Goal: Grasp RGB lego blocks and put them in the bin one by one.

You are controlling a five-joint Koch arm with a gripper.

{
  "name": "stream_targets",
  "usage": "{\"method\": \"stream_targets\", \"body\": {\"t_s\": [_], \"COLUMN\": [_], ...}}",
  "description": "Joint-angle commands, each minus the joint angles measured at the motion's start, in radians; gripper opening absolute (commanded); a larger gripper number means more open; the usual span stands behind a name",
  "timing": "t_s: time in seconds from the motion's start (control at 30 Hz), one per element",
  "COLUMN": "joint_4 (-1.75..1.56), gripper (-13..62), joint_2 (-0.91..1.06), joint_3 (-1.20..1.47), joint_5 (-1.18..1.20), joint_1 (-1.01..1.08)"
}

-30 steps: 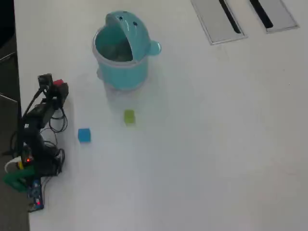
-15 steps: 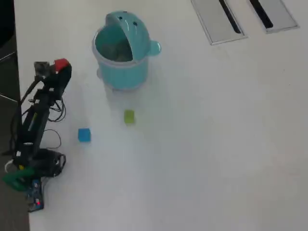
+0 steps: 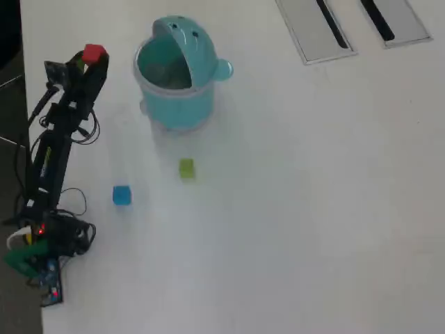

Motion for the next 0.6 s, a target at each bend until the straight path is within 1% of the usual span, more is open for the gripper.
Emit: {"method": "stream_targets", "body": {"t_s": [0.0, 0.2, 0.33, 0.37, 0.57], "joint_4": [-0.023, -0.071, -0.121, -0.138, -0.141], "gripper": [12.5, 12.5, 12.5, 12.5, 12.7], "joint_2": [-0.012, -0.123, -0.235, -0.299, -0.456], "joint_3": [-0.109, -0.172, -0.227, -0.262, -0.443], "joint_5": [0.003, 0.003, 0.005, 0.003, 0.026], "joint_1": [0.0, 0.006, 0.028, 0.044, 0.081]}}
